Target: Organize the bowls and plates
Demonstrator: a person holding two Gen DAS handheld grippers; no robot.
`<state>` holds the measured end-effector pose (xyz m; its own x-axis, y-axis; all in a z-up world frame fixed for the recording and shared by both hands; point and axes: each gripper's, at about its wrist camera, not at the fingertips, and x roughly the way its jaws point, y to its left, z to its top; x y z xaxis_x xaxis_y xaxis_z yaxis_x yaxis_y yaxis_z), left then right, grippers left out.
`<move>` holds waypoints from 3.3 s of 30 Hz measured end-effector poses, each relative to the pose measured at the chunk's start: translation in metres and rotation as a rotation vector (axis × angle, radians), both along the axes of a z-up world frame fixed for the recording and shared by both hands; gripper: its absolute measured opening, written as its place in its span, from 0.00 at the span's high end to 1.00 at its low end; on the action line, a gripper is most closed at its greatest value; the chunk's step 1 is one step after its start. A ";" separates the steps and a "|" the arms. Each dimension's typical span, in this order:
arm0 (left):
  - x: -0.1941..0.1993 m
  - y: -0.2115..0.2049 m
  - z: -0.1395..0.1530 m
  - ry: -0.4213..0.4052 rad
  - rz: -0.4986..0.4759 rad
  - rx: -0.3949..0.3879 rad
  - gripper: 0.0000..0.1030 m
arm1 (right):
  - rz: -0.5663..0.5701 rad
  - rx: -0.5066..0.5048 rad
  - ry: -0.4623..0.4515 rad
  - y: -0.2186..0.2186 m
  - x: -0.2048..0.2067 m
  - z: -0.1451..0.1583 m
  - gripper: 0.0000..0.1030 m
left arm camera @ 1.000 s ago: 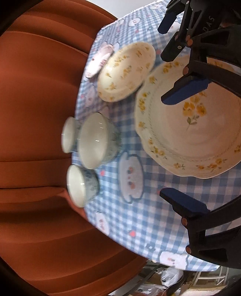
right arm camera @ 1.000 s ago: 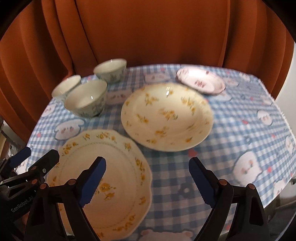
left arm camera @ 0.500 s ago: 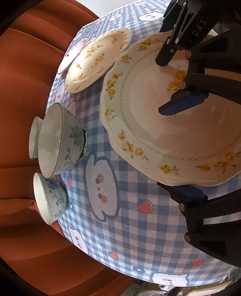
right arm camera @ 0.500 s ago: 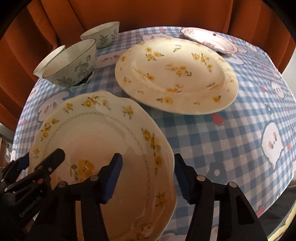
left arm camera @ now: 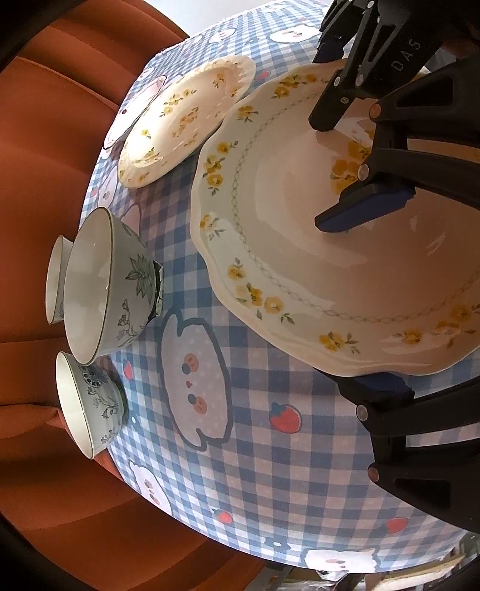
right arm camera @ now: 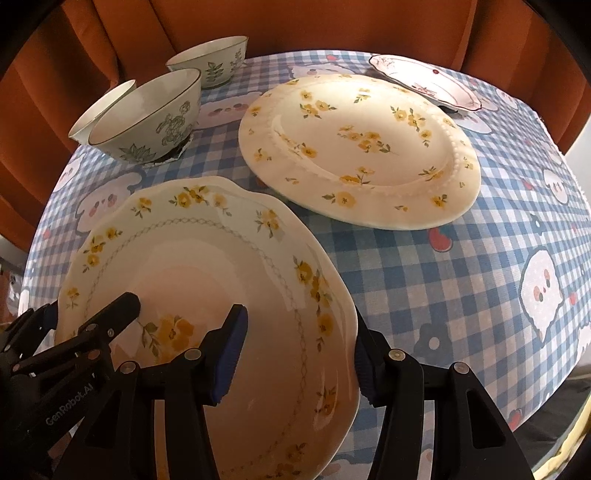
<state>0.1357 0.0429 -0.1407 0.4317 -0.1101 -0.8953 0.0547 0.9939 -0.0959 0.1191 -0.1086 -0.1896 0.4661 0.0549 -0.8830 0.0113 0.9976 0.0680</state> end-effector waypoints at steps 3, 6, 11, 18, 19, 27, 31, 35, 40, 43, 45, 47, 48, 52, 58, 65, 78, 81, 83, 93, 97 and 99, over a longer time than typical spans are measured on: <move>-0.002 -0.005 0.004 -0.004 0.017 0.004 0.34 | 0.015 0.012 0.005 -0.005 -0.002 0.002 0.45; -0.007 -0.014 0.010 -0.010 0.033 0.005 0.34 | 0.030 0.027 0.004 -0.013 -0.005 0.007 0.45; -0.014 -0.040 0.021 -0.016 0.044 0.007 0.33 | 0.039 0.043 0.000 -0.035 -0.009 0.015 0.45; -0.018 -0.091 0.034 -0.040 0.038 0.016 0.33 | 0.039 0.051 -0.015 -0.085 -0.013 0.029 0.45; -0.018 -0.096 0.036 -0.043 0.037 0.017 0.33 | 0.040 0.051 -0.019 -0.093 -0.013 0.032 0.45; -0.011 -0.157 0.045 -0.066 0.002 0.019 0.32 | 0.010 0.056 -0.037 -0.155 -0.016 0.043 0.45; -0.007 -0.188 0.045 -0.074 -0.014 0.010 0.32 | -0.013 0.053 -0.044 -0.186 -0.015 0.045 0.45; 0.000 -0.219 0.041 -0.077 -0.026 -0.008 0.32 | -0.027 0.043 -0.048 -0.217 -0.013 0.046 0.45; 0.010 -0.253 0.036 -0.077 -0.025 -0.020 0.32 | -0.033 0.030 -0.051 -0.256 -0.004 0.045 0.45; 0.016 -0.271 0.030 -0.066 -0.020 -0.020 0.32 | -0.031 0.029 -0.045 -0.276 0.002 0.042 0.45; 0.019 -0.280 0.027 -0.057 -0.016 -0.020 0.32 | -0.030 0.031 -0.036 -0.286 0.006 0.040 0.45; 0.023 -0.289 0.023 -0.044 -0.010 -0.022 0.32 | -0.027 0.031 -0.027 -0.296 0.009 0.036 0.45; 0.024 -0.293 0.021 -0.038 -0.008 -0.021 0.32 | -0.025 0.032 -0.020 -0.302 0.010 0.034 0.45; 0.029 -0.310 0.011 -0.001 0.003 -0.014 0.31 | -0.018 0.036 0.008 -0.319 0.016 0.025 0.45; 0.036 -0.322 0.001 0.020 0.032 0.021 0.31 | -0.004 0.056 0.048 -0.334 0.024 0.011 0.45; 0.047 -0.326 -0.008 0.037 0.069 0.037 0.31 | 0.031 0.068 0.064 -0.338 0.038 0.004 0.45; 0.050 -0.324 -0.007 0.048 0.050 0.057 0.31 | 0.018 0.078 0.068 -0.337 0.046 0.007 0.45; 0.045 -0.321 -0.003 0.043 0.013 0.042 0.30 | -0.007 0.053 0.037 -0.336 0.038 0.015 0.45; 0.042 -0.319 0.002 0.034 -0.010 0.032 0.28 | -0.030 0.047 0.028 -0.335 0.034 0.019 0.44; 0.030 -0.290 0.035 -0.047 -0.110 0.024 0.14 | -0.084 0.037 -0.067 -0.301 0.010 0.051 0.26; 0.029 -0.266 0.046 -0.064 -0.107 0.023 0.14 | -0.075 0.037 -0.094 -0.276 0.008 0.062 0.26; 0.029 -0.256 0.049 -0.070 -0.104 0.023 0.14 | -0.066 0.037 -0.106 -0.263 0.007 0.067 0.26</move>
